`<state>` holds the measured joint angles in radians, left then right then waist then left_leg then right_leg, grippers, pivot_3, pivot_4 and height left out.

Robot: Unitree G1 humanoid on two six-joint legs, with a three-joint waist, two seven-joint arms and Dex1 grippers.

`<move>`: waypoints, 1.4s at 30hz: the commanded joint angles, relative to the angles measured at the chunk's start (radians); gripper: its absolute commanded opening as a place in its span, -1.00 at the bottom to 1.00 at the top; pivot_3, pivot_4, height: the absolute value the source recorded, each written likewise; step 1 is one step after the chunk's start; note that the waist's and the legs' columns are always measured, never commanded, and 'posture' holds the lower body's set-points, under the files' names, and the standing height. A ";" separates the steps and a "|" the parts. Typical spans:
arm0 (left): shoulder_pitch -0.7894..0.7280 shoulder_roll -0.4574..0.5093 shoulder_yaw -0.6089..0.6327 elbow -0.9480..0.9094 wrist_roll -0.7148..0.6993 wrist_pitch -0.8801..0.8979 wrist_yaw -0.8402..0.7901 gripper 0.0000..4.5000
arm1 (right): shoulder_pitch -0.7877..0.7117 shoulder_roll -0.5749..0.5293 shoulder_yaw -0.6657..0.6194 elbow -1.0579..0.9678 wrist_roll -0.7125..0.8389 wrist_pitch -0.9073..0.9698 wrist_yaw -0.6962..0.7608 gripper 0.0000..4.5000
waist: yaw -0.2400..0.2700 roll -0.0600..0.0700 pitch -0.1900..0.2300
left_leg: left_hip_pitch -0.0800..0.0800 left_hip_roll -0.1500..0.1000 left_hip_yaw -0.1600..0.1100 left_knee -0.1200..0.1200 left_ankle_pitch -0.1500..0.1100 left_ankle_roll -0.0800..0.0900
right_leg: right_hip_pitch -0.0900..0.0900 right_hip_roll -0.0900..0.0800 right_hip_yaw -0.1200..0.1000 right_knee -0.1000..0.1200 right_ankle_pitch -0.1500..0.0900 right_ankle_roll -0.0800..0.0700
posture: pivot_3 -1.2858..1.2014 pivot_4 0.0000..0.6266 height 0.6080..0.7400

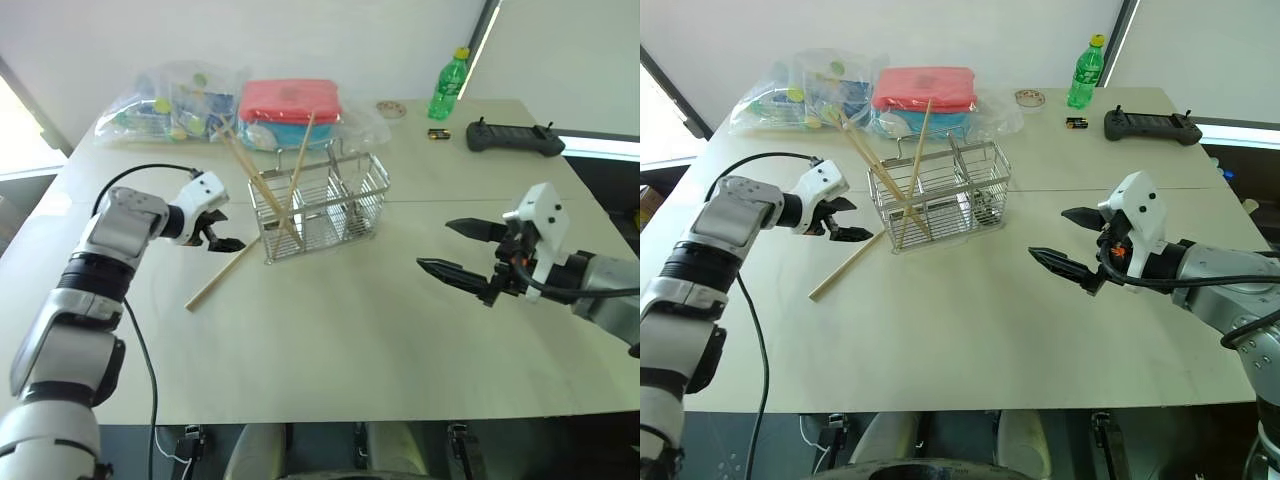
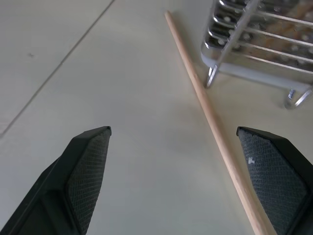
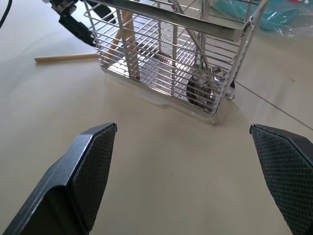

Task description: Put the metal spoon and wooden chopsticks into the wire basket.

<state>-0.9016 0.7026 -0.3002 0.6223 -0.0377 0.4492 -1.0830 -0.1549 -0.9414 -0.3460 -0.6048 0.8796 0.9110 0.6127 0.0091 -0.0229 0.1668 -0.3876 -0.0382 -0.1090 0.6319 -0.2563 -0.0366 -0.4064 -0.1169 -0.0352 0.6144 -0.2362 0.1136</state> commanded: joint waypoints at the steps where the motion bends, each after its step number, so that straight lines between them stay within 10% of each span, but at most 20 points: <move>1: -0.048 -0.029 -0.005 0.065 0.051 -0.032 0.013 0.93 | 0.006 0.008 -0.046 -0.030 0.016 -0.013 -0.005 1.00 | 0.000 0.000 0.000 | 0.000 0.000 0.000 0.000 0.000 0.000 | 0.000 0.000 0.000 0.000 0.000 0.000 | 0.03 -0.52 0.27; 26: -0.319 -0.203 -0.144 0.497 0.342 -0.061 0.015 0.93 | 0.010 0.054 -0.036 -0.052 0.026 -0.013 -0.059 1.00 | 0.004 -0.001 -0.001 | 0.002 -0.001 -0.002 0.002 0.000 0.000 | 0.004 0.000 -0.002 0.002 -0.001 0.005 | 0.03 -0.52 0.27; 42: -0.271 -0.144 -0.077 0.484 0.319 -0.032 -0.002 0.82 | -0.019 0.042 -0.037 -0.025 0.033 -0.013 -0.063 1.00 | -0.005 -0.001 -0.001 | 0.008 0.000 -0.002 0.000 0.001 0.001 | 0.008 0.000 -0.002 0.001 -0.002 0.005 | 0.03 -0.52 0.27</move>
<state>-1.1905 0.5437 -0.3757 1.1147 0.2727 0.4026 -1.0765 -0.1516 -0.8895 -0.3651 -0.6231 0.9068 0.9106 0.5481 0.0037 -0.0237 0.1660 -0.3797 -0.0382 -0.1107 0.6315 -0.2557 -0.0355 -0.3983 -0.1170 -0.0372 0.6154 -0.2382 0.1190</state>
